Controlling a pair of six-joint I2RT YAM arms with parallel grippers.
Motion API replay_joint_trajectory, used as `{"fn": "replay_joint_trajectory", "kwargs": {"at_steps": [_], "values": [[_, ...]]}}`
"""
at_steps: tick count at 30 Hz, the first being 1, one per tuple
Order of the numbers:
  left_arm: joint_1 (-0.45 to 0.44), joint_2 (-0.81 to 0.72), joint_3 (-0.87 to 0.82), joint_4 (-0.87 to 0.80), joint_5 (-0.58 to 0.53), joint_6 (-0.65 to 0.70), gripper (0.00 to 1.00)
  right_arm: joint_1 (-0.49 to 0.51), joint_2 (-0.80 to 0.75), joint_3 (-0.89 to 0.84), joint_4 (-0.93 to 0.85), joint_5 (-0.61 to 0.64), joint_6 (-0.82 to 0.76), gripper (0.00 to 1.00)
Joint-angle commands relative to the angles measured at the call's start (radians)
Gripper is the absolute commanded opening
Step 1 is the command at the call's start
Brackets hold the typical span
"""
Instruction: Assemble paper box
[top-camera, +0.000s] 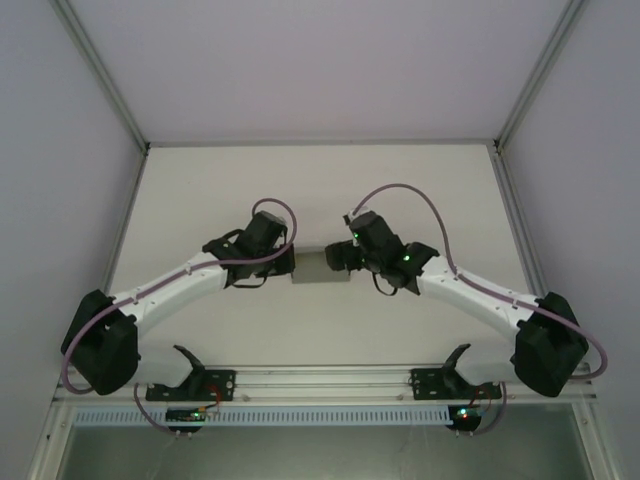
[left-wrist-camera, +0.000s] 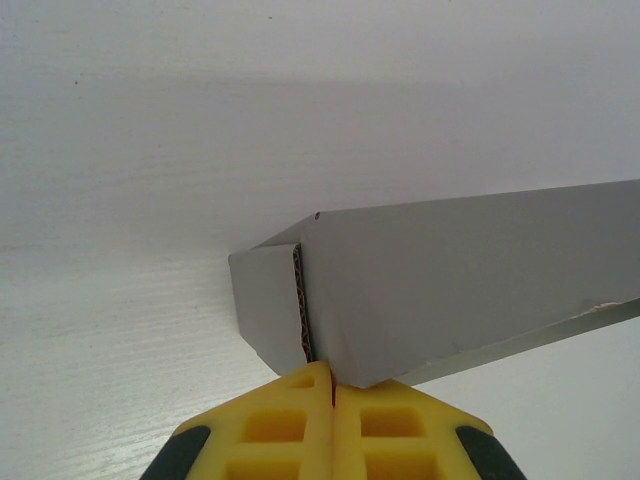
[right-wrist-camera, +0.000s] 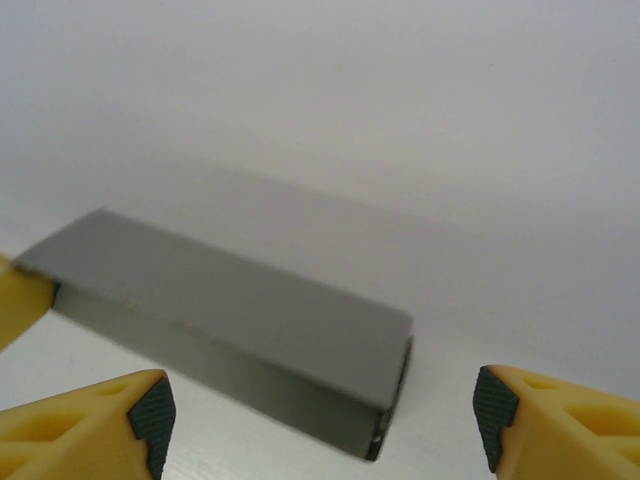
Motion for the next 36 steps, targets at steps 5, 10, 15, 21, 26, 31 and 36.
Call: {"fn": "replay_joint_trajectory", "kwargs": {"at_steps": [5, 10, 15, 21, 26, 31, 36], "values": [[-0.009, 0.057, -0.034, -0.124, -0.028, 0.038, 0.00, -0.129, 0.075, 0.000, 0.045, -0.188, 0.099, 0.57], [-0.008, 0.057, -0.011, -0.126, -0.005, 0.049, 0.01, -0.121, 0.082, -0.114, 0.086, -0.156, 0.150, 0.47], [-0.011, -0.013, -0.010, -0.074, 0.101, 0.075, 0.28, -0.117, 0.082, -0.265, 0.227, -0.149, 0.244, 0.42], [0.008, -0.127, 0.050, -0.141, 0.103, 0.084, 0.57, -0.099, 0.071, -0.298, 0.253, -0.125, 0.234, 0.38], [0.108, -0.077, 0.043, -0.105, 0.193, 0.033, 0.78, -0.083, 0.072, -0.335, 0.310, -0.115, 0.156, 0.38], [0.152, 0.036, 0.014, -0.012, 0.278, 0.045, 0.76, -0.091, 0.075, -0.358, 0.361, -0.147, 0.120, 0.38], [0.187, 0.082, -0.057, 0.113, 0.364, 0.016, 0.65, -0.085, 0.099, -0.396, 0.437, -0.186, -0.026, 0.39]]}}
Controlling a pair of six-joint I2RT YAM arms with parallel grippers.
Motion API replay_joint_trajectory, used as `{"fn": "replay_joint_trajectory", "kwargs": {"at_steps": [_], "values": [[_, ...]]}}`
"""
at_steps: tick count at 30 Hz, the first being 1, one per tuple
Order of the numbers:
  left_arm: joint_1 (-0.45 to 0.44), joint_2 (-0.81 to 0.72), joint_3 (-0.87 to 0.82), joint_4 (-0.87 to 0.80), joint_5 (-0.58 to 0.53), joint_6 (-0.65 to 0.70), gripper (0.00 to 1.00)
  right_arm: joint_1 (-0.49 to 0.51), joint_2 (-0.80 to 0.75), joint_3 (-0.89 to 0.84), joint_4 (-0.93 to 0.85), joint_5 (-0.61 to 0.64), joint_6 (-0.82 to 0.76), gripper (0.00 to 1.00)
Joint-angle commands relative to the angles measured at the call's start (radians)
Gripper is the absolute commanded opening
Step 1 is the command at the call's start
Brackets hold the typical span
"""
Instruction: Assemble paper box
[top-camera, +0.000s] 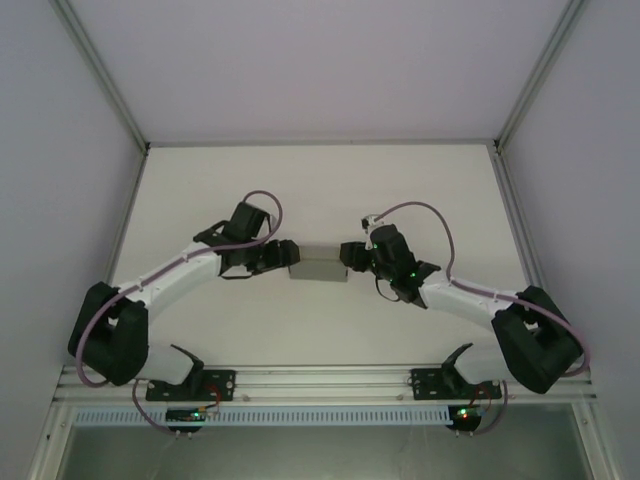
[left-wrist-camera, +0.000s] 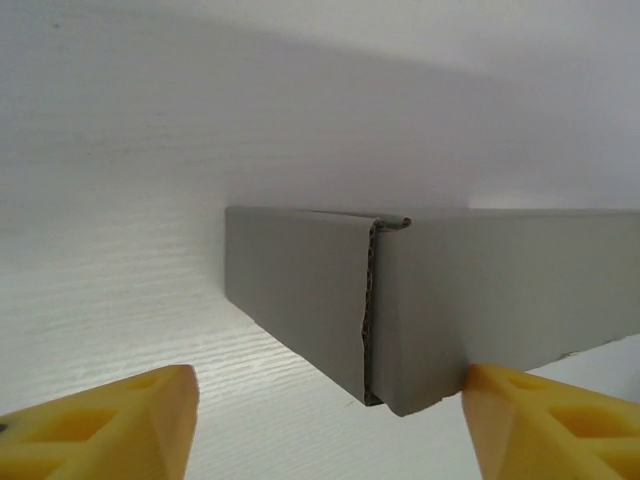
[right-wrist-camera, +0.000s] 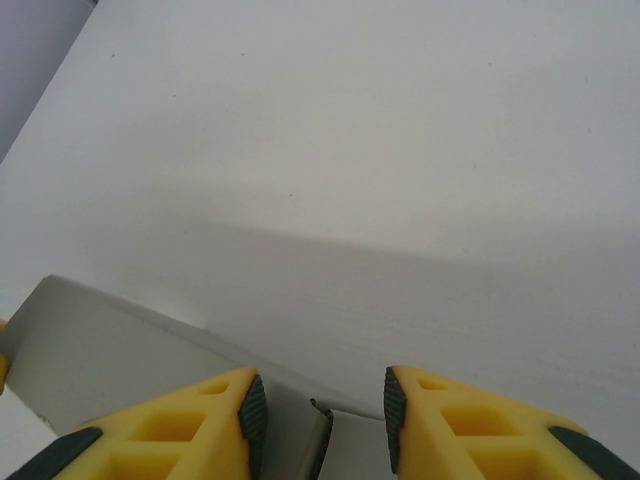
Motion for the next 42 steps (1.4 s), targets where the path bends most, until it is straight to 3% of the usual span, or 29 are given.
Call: {"fn": "replay_joint_trajectory", "kwargs": {"at_steps": [1, 6, 10, 16, 22, 27, 29, 31, 33, 35, 36, 39, 42], "values": [[0.011, 0.029, -0.056, 0.087, 0.077, -0.021, 0.62, 0.010, 0.070, -0.079, -0.117, -0.087, -0.147, 0.39], [0.032, 0.010, -0.178, 0.169, 0.077, -0.064, 0.53, 0.010, 0.117, -0.153, -0.010, -0.139, -0.344, 0.39], [0.059, 0.030, -0.239, 0.224, 0.107, -0.087, 0.40, 0.000, 0.180, -0.215, 0.118, -0.179, -0.379, 0.38], [0.060, 0.061, -0.237, 0.208, 0.099, -0.095, 0.36, 0.006, 0.223, -0.255, 0.233, -0.153, -0.439, 0.37], [0.061, 0.041, -0.197, 0.162, 0.099, -0.085, 0.37, 0.001, 0.180, -0.200, 0.095, -0.172, -0.446, 0.38], [0.060, 0.008, -0.071, 0.080, 0.061, -0.032, 0.41, -0.016, 0.063, -0.010, -0.150, -0.148, -0.401, 0.56], [0.061, 0.009, -0.005, 0.050, 0.056, -0.005, 0.45, -0.037, 0.039, 0.106, -0.269, -0.156, -0.367, 0.65], [0.061, 0.003, 0.047, 0.033, 0.058, 0.015, 0.58, -0.057, 0.030, 0.202, -0.354, -0.158, -0.343, 0.74], [0.061, -0.011, 0.083, 0.025, 0.055, 0.037, 0.71, -0.071, 0.027, 0.284, -0.420, -0.186, -0.348, 0.80], [0.060, -0.032, 0.103, 0.009, 0.031, 0.055, 0.87, -0.079, 0.025, 0.343, -0.454, -0.230, -0.371, 0.99], [0.062, -0.043, 0.110, -0.003, 0.012, 0.061, 0.97, -0.080, 0.026, 0.364, -0.464, -0.255, -0.390, 0.99], [0.073, -0.072, 0.131, -0.060, -0.063, 0.081, 1.00, -0.071, 0.044, 0.420, -0.492, -0.284, -0.484, 0.99], [0.095, -0.117, 0.137, -0.135, -0.207, 0.087, 1.00, -0.017, 0.092, 0.508, -0.594, -0.283, -0.565, 0.99]]}}
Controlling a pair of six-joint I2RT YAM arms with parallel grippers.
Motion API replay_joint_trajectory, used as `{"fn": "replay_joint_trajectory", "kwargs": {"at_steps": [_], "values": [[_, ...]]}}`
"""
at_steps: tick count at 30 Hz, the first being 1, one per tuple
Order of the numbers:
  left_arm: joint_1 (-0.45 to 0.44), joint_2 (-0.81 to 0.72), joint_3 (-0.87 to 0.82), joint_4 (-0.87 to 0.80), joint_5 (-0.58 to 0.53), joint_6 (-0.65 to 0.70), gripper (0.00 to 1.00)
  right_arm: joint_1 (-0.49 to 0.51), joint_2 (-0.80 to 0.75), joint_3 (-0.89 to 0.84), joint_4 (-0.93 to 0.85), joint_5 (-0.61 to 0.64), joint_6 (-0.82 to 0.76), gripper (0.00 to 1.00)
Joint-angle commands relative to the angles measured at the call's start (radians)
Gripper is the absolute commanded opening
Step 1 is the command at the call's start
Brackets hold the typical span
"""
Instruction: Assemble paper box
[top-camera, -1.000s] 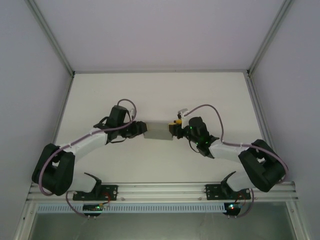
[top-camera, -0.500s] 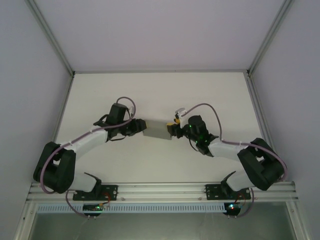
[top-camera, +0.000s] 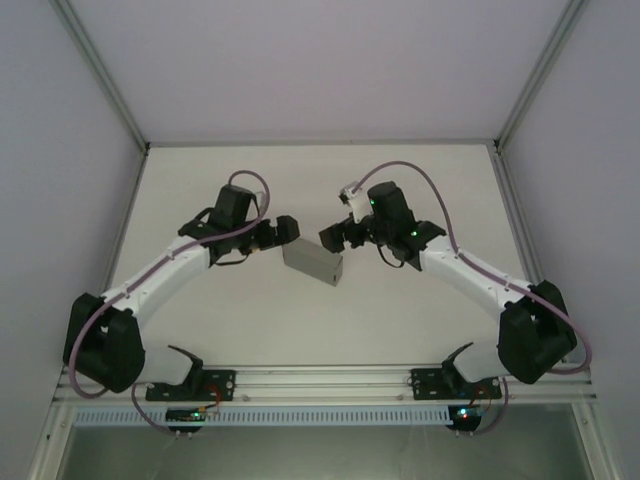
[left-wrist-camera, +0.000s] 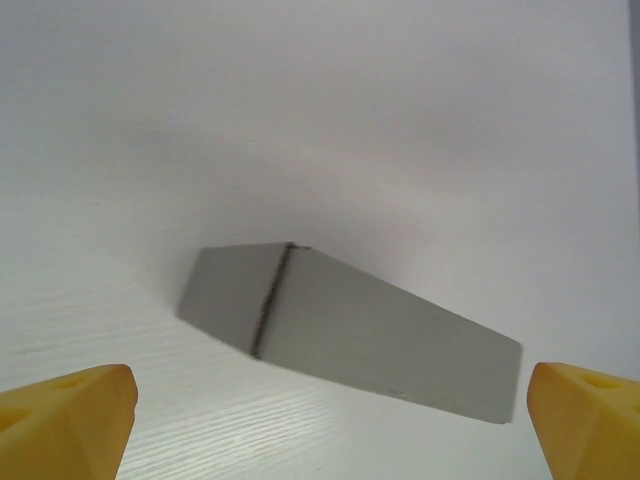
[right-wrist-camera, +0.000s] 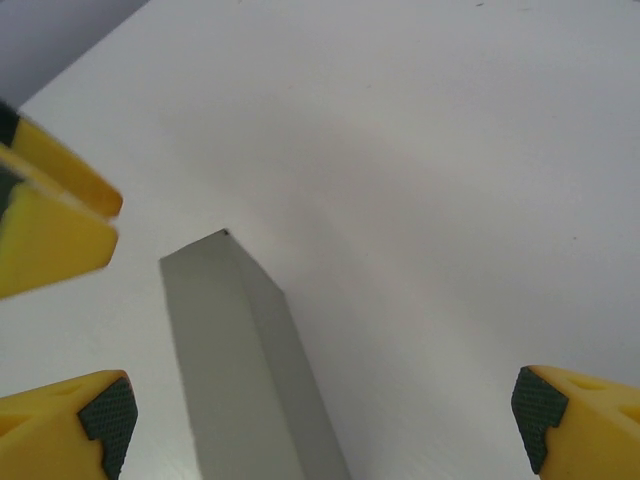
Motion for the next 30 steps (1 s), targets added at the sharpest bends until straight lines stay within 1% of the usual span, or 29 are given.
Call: {"fn": "replay_joint_trajectory", "kwargs": {"at_steps": [1, 4, 5, 9, 11, 14, 17, 18, 19, 20, 22, 24, 26, 28, 30], "values": [[0.037, -0.073, 0.026, -0.130, -0.187, 0.033, 0.99, 0.066, 0.059, 0.098, -0.188, -0.018, -0.138, 0.99], [0.098, -0.142, -0.014, -0.163, -0.290, 0.015, 1.00, 0.134, 0.145, 0.183, -0.305, 0.090, -0.232, 0.99], [0.122, -0.164, -0.033, -0.178, -0.304, 0.008, 1.00, 0.151, 0.178, 0.208, -0.334, 0.126, -0.247, 0.99], [0.206, -0.248, -0.114, -0.189, -0.301, -0.019, 1.00, 0.191, 0.309, 0.320, -0.434, 0.205, -0.284, 0.99], [0.231, -0.280, -0.146, -0.189, -0.300, -0.023, 1.00, 0.205, 0.356, 0.359, -0.466, 0.267, -0.292, 0.99], [0.250, -0.309, -0.172, -0.199, -0.299, -0.022, 1.00, 0.220, 0.408, 0.391, -0.494, 0.321, -0.315, 0.96], [0.250, -0.324, -0.196, -0.190, -0.282, -0.023, 1.00, 0.227, 0.446, 0.419, -0.511, 0.354, -0.352, 0.86], [0.251, -0.325, -0.204, -0.185, -0.274, -0.023, 1.00, 0.234, 0.458, 0.429, -0.525, 0.361, -0.367, 0.77], [0.251, -0.325, -0.209, -0.185, -0.271, -0.023, 1.00, 0.240, 0.469, 0.435, -0.533, 0.376, -0.383, 0.70], [0.251, -0.324, -0.213, -0.181, -0.265, -0.023, 1.00, 0.247, 0.479, 0.437, -0.543, 0.388, -0.401, 0.65], [0.251, -0.327, -0.219, -0.179, -0.257, -0.018, 1.00, 0.253, 0.499, 0.445, -0.570, 0.408, -0.433, 0.64], [0.251, -0.330, -0.222, -0.179, -0.258, -0.018, 1.00, 0.255, 0.511, 0.453, -0.575, 0.477, -0.446, 0.61], [0.251, -0.334, -0.226, -0.178, -0.259, -0.018, 1.00, 0.263, 0.510, 0.439, -0.537, 0.585, -0.494, 0.59], [0.252, -0.339, -0.229, -0.176, -0.259, -0.017, 1.00, 0.271, 0.506, 0.422, -0.492, 0.664, -0.545, 0.59], [0.251, -0.348, -0.233, -0.174, -0.264, -0.021, 0.99, 0.276, 0.492, 0.380, -0.413, 0.737, -0.643, 0.58]]}}
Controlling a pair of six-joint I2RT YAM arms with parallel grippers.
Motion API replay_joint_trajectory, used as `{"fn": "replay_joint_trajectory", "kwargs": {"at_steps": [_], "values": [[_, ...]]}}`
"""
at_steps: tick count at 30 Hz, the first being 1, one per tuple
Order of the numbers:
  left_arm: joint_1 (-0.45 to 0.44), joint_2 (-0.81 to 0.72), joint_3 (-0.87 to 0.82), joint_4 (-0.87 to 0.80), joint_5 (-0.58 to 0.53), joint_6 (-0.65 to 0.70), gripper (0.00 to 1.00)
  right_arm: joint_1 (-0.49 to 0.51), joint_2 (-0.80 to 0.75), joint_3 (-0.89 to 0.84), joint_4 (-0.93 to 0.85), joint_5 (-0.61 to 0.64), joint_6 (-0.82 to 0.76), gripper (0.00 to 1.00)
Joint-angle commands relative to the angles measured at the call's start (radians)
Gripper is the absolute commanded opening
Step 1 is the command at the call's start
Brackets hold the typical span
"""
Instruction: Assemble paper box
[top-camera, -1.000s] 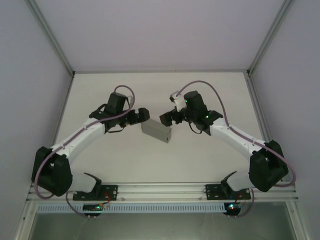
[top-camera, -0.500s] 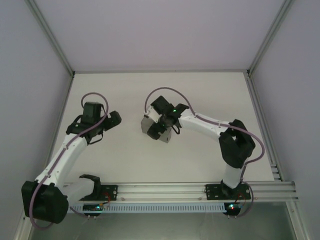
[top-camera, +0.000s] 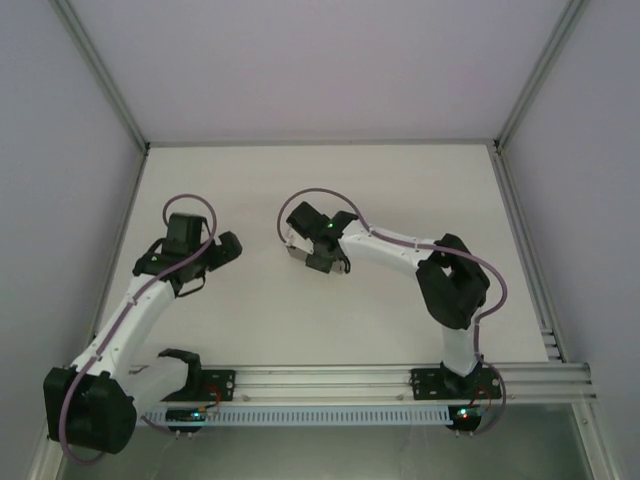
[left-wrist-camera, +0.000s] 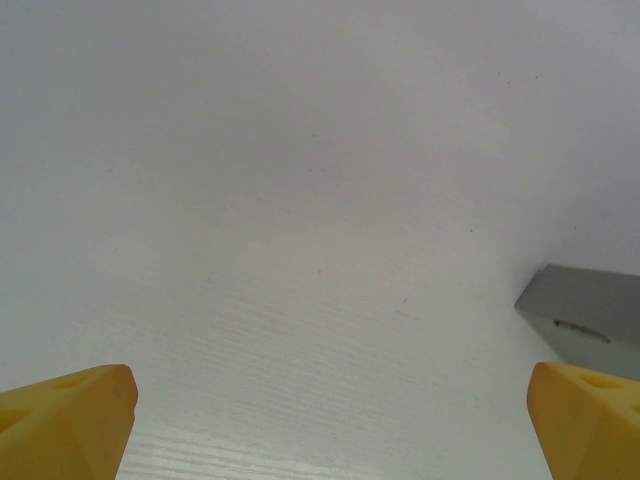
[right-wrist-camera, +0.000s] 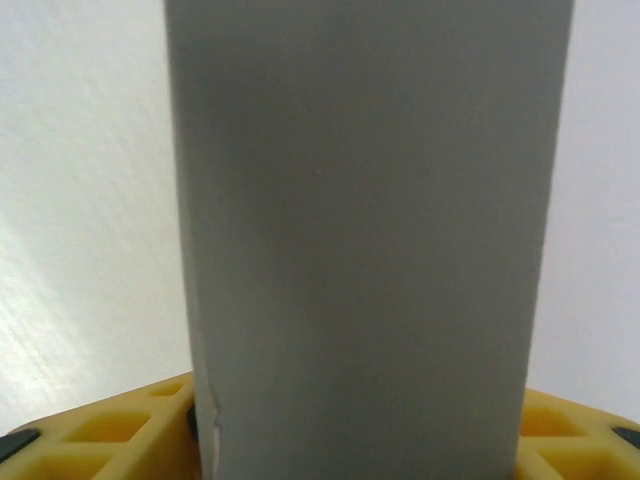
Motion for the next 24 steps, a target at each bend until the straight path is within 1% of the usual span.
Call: {"fn": "replay_joint_trajectory", "kwargs": {"at_steps": [1, 3, 4, 7, 9, 10, 11, 14, 17, 19, 21, 24], "values": [[0.003, -0.034, -0.014, 0.002, 0.003, -0.010, 1.00, 0.015, -0.014, -0.064, 0.122, 0.197, -0.193, 0.58], [0.004, -0.045, -0.017, 0.006, 0.000, -0.011, 1.00, 0.031, -0.043, -0.127, 0.207, 0.228, -0.286, 0.58], [0.003, -0.049, -0.019, 0.006, -0.002, -0.010, 1.00, 0.040, -0.062, -0.155, 0.226, 0.224, -0.313, 0.61], [0.004, -0.060, -0.012, 0.007, -0.009, -0.003, 1.00, 0.071, -0.136, -0.232, 0.220, 0.172, -0.344, 0.77], [0.004, -0.063, -0.008, 0.011, -0.019, 0.003, 1.00, 0.094, -0.198, -0.302, 0.211, 0.165, -0.338, 0.87], [0.004, -0.062, -0.004, 0.012, -0.024, 0.007, 1.00, 0.106, -0.230, -0.329, 0.193, 0.163, -0.321, 0.97], [0.003, -0.060, -0.005, 0.011, -0.029, 0.011, 1.00, 0.116, -0.259, -0.354, 0.174, 0.163, -0.303, 0.99], [0.003, -0.048, 0.002, 0.053, -0.055, 0.018, 0.99, 0.136, -0.351, -0.406, 0.077, 0.126, -0.211, 0.99], [0.004, -0.034, 0.000, 0.097, -0.102, 0.043, 1.00, 0.111, -0.476, -0.476, 0.049, 0.067, -0.137, 0.99], [0.004, -0.030, -0.016, 0.172, -0.157, 0.077, 1.00, 0.064, -0.576, -0.525, 0.082, 0.024, -0.082, 0.99], [0.005, -0.025, -0.032, 0.247, -0.245, 0.115, 1.00, -0.025, -0.663, -0.571, 0.163, -0.031, -0.017, 0.99], [0.006, -0.006, -0.118, 0.480, -0.387, 0.236, 1.00, -0.247, -0.766, -0.642, 0.311, -0.160, 0.118, 0.99]]}}
